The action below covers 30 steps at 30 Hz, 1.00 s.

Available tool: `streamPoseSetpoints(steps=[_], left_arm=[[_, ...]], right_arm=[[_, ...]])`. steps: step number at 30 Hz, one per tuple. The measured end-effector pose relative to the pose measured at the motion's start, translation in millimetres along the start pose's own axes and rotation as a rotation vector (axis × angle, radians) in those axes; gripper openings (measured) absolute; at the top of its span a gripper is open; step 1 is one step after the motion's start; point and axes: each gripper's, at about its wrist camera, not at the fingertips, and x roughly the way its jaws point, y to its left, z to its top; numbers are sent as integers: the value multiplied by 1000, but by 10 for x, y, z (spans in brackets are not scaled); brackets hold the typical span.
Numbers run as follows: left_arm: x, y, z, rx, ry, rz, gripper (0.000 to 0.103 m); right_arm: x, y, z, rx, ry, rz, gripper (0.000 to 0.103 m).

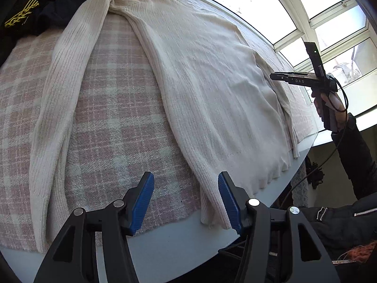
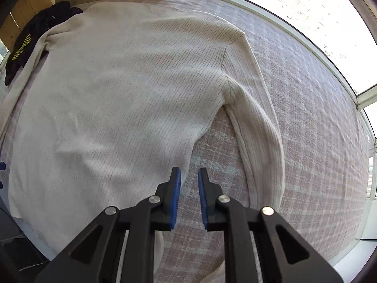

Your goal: Fold clothes

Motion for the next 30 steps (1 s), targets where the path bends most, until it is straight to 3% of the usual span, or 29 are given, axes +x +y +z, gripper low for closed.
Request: streamPoseSetpoints(steps=[3,6,11,15,17,20,25,28,30], left_arm=[[2,-3,-29,6,-1,-8,55],[7,-27,-72,26,7,-26,55],[33,-142,-225,150,64,20,55],[55,-262,-304,276,127,92,55],[23,-247,-267,298,132,135,55],[-105,-161,-164,279,105,137,55],[-198,-93,-69,292,100,162,55],[-217,-28,-70,286,93,160,55],[-220,1,-72,281,85,155,55]], right_arm=[[6,429,240,-60,-16,87,49],[259,1188,405,-174,-19,236,48],[827,2001,445,-432,58,139,46],[678,2302,312,-477,40,202,46],[569,2480,255,-508,12,221,46],[575,2731,238,-567,-44,200,46],[736,2629,193,-571,8,101,46],[731,2331,218,-472,76,62,46],[625,2289,262,-423,65,73,46]])
